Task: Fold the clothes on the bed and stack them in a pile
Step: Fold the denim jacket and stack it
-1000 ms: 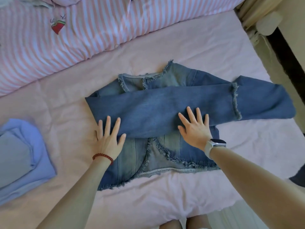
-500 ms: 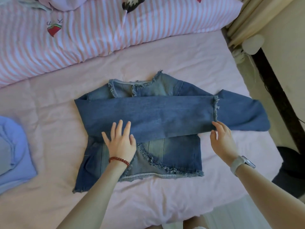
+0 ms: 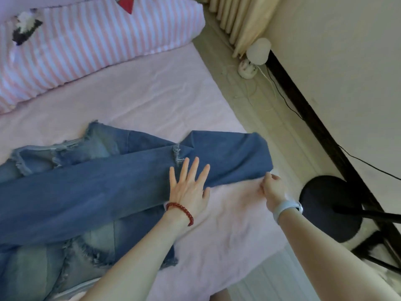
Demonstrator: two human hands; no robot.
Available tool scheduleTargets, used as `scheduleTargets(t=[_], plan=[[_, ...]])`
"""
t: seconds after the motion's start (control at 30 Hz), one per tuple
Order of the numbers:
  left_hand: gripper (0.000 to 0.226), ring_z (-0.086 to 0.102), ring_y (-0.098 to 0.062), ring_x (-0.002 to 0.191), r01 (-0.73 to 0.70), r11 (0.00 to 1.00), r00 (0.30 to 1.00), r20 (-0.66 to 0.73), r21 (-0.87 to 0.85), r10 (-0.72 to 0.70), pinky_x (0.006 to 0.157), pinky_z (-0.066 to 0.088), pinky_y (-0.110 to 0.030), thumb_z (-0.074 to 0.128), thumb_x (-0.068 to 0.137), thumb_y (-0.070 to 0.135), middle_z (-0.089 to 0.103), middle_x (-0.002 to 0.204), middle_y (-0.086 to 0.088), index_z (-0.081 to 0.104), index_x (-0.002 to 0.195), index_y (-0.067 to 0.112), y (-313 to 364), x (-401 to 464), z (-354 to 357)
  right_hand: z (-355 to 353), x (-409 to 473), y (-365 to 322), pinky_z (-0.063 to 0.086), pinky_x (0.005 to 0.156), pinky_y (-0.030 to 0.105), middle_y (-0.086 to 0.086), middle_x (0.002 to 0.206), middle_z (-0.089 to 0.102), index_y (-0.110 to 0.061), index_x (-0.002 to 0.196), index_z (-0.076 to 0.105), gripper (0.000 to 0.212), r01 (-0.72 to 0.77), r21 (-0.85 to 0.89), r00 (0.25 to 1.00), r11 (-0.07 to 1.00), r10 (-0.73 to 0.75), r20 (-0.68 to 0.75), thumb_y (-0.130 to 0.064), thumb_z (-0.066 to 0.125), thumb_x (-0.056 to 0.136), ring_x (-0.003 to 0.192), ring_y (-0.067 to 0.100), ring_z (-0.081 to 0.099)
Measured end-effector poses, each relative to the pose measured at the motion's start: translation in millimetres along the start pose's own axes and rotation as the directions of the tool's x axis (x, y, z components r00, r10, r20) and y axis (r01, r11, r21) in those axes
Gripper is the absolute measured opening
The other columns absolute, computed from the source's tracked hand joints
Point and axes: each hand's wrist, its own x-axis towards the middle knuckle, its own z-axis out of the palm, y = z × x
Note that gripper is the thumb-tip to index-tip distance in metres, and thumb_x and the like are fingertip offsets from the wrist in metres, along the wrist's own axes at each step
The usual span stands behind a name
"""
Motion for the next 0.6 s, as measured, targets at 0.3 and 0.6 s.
scheduleTargets(t=[0.3,0.6], plan=[[0.067,-0.012,-0.027,0.142,0.151,0.969,0.985,0.054,0.195,-0.164,0.11,-0.007,-0.044,0.029,0.09,0.059,-0.011,0.157,-0.005,0.003,0.148,0.035,-4.9,46.9,11.6,-3.3,67.1,-43.7,0.05,0.068,0.035,0.001,0.091,0.06,-0.014,0.101,0.054,0.017,-0.288,0.517,0.956,0.806,0.271,0.112,-0.022,0.06,0.088,0.085,0.024,0.059],[0.063,-0.022,-0.03,0.14,0.116,0.961,0.985,0.096,0.251,-0.144,0.107,-0.017,-0.055,0.019,0.091,0.061,-0.014,0.156,-0.005,-0.001,0.147,0.038,24.3,67.3,4.5,-72.1,52.1,-22.1,0.045,0.091,0.027,-0.011,0.114,0.054,-0.023,0.133,0.041,0.037,0.179,0.438,0.955,0.881,-0.049,-0.291,-0.015,0.041,0.097,0.106,0.012,0.052]])
